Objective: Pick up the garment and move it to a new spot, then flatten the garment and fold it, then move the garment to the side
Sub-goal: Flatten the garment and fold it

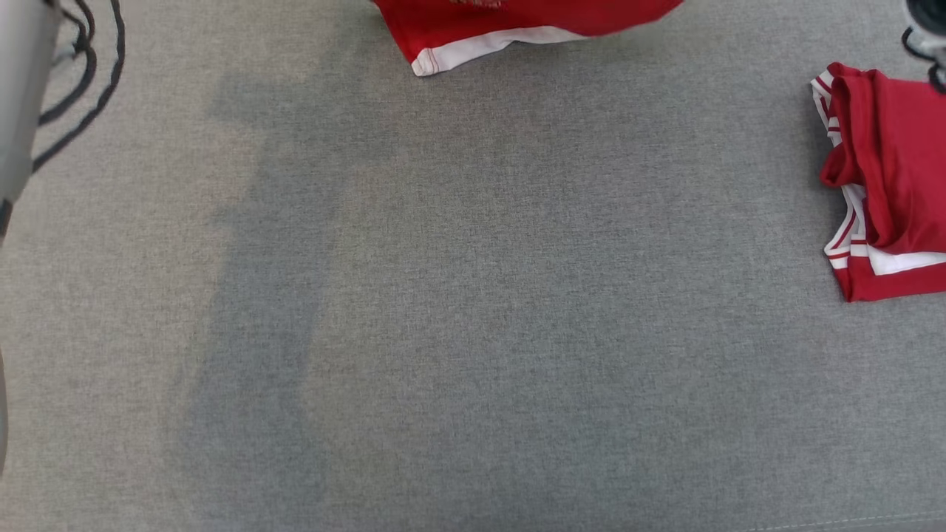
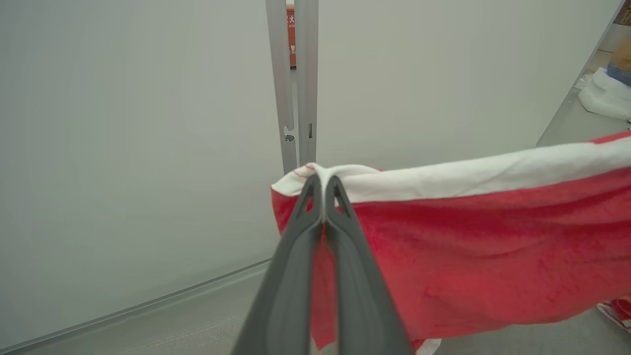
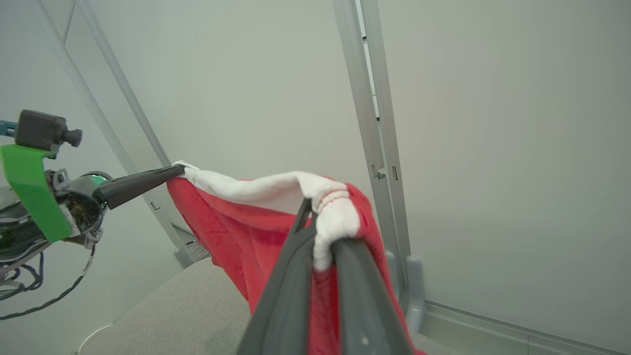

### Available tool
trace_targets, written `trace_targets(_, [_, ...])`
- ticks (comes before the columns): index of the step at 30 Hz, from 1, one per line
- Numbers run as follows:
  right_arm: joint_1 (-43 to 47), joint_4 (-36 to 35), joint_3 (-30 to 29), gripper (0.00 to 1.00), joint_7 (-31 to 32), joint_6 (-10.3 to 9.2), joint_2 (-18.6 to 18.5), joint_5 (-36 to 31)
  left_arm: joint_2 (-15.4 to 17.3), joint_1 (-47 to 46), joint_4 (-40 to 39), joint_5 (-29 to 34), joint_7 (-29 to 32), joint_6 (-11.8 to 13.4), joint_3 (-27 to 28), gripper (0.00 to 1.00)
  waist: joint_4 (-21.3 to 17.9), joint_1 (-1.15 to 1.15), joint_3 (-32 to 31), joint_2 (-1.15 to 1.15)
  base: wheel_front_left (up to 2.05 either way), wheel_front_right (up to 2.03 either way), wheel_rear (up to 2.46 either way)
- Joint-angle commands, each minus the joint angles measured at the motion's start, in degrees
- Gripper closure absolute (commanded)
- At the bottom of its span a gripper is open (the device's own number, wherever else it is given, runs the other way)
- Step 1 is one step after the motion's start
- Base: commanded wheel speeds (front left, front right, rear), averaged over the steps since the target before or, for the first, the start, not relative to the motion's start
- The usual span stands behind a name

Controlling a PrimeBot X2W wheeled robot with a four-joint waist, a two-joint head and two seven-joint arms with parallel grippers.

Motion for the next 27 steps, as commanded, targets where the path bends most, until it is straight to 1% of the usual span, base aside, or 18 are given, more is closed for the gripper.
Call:
trace_targets(1, [1.6, -0.2, 0.8, 1.0, -1.0, -0.02, -0.2, 0.8, 0.9, 2.0, -0.6, -1.1, -0.1, -0.1, -1.0, 1.0, 0.1, 0.0, -0.3, 0.0, 0.0, 0.0, 0.0])
trace_targets(8, [6.6, -1.8, 5.6, 1.0, -3.6, -0.02, -0.7, 2.6, 3.7, 7.8, -4.3, -4.9, 1.4, -0.1, -6.8, 1.0, 0.0, 0.0, -2.0, 0.0, 0.0, 0.0, 0.0])
trace_targets(14, [12.9, -4.1, 9.4, 1.0, -5.6, -0.02, -0.9, 3.2, 6.3, 14.6, -8.6, -9.2, 2.9, -0.1, -11.3, 1.0, -0.4, 0.0, -4.8, 0.0, 0.0, 0.0, 0.0])
trace_targets(19, [19.5, -5.9, 11.9, 1.0, -6.4, -0.02, -1.4, 3.1, 9.7, 21.9, -13.9, -13.0, 5.4, -0.1, -14.7, 1.0, -0.5, 0.0, -7.6, 0.0, 0.0, 0.0, 0.0])
trace_targets(25, [28.0, -7.6, 13.3, 1.0, -6.7, -0.02, -1.9, 2.7, 14.2, 31.8, -20.8, -17.3, 6.9, -0.1, -16.7, 1.0, -0.7, 0.0, -11.7, 0.0, 0.0, 0.0, 0.0])
trace_targets(27, [30.8, -8.2, 13.6, 1.0, -6.8, -0.02, -2.1, 2.5, 15.8, 35.3, -23.5, -18.6, 7.0, 0.6, -17.2, 1.0, -0.6, 0.0, -13.1, 0.0, 0.0, 0.0, 0.0])
